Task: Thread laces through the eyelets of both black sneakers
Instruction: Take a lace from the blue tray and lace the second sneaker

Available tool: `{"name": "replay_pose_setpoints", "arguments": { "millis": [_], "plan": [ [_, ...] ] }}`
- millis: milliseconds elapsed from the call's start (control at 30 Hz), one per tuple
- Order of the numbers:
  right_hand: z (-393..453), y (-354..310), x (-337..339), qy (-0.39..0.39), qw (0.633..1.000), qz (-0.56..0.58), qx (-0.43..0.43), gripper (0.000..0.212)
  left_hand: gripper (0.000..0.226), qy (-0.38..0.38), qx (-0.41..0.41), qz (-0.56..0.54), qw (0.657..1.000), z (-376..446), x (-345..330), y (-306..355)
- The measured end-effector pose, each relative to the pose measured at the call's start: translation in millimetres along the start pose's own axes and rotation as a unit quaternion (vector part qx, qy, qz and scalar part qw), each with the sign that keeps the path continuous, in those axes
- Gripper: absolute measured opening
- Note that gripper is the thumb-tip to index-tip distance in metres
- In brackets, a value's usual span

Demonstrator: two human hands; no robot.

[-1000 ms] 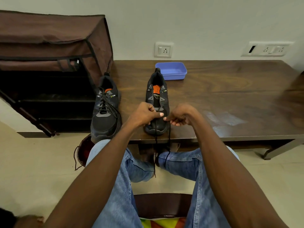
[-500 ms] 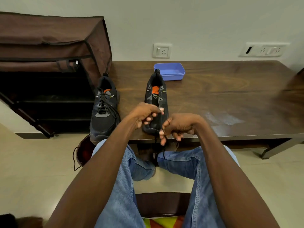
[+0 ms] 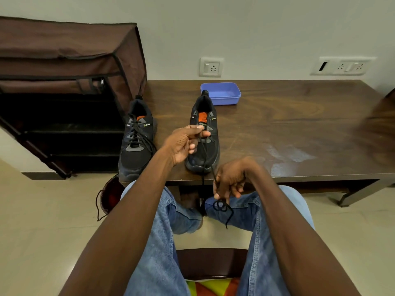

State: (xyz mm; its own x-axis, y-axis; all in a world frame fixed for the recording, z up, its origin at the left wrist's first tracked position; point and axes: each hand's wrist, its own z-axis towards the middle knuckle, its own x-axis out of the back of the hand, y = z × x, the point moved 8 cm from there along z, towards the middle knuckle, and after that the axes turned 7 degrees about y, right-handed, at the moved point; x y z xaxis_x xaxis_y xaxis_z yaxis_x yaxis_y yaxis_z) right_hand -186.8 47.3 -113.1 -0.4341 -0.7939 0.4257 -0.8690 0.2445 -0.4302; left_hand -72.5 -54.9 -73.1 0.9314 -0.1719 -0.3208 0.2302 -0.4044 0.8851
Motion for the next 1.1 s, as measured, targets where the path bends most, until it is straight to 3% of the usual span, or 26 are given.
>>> {"name": "replay_pose_setpoints", "arguments": {
  "millis": [100, 200, 300, 400, 467, 533, 600, 733, 967, 1100],
  "plan": [
    [17.0, 14.0, -5.6, 0.006, 0.997, -0.069, -0.047, 0.004, 0.014, 0.014, -0.039, -0.040, 0.998, 1.3, 0.3, 6.2],
    [31.6, 30.4, -8.4, 0.015, 0.987, -0.126, -0.101, 0.025, 0.020, 0.030, -0.044, 0.003, 0.999, 1.6, 5.7, 8.8],
    [22.6, 10.1, 1.7, 0.038, 0.997, 0.060, -0.011, 0.007, 0.027, 0.079, -0.063, 0.173, 0.980, -1.0, 5.9, 6.3],
    [-6.4, -17.7, 23.6, 0.064, 0.952, 0.276, 0.121, 0.014, 0.032, 0.149, -0.066, 0.211, 0.964, -1.6, 16.7, 2.5],
    [-15.5, -24.3, 25.1, 0.047, 0.933, 0.324, 0.149, 0.015, 0.029, 0.119, -0.037, 0.219, 0.968, -1.5, 16.4, -0.7],
    [-9.3, -12.2, 13.8, 0.031, 0.963, 0.254, 0.087, 0.013, 0.023, 0.076, -0.035, 0.183, 0.980, -2.6, 11.2, 2.2],
    [3.5, 5.2, -7.4, 0.015, 0.994, 0.104, -0.014, 0.011, 0.025, 0.060, -0.079, 0.082, 0.992, -2.8, 10.4, 15.2],
    [33.8, 29.0, -61.1, -0.030, 0.986, -0.099, -0.129, 0.027, 0.027, 0.044, -0.139, -0.064, 0.987, -2.4, 9.6, 34.6],
    [47.7, 43.9, -102.5, -0.037, 0.973, -0.083, -0.211, 0.036, 0.024, -0.006, -0.130, 0.002, 0.992, -10.8, -8.2, 32.3],
    [51.6, 46.9, -101.9, 0.024, 0.974, -0.107, -0.196, 0.036, 0.025, -0.020, -0.132, -0.013, 0.991, -13.8, -9.1, 36.0]
  ]
}}
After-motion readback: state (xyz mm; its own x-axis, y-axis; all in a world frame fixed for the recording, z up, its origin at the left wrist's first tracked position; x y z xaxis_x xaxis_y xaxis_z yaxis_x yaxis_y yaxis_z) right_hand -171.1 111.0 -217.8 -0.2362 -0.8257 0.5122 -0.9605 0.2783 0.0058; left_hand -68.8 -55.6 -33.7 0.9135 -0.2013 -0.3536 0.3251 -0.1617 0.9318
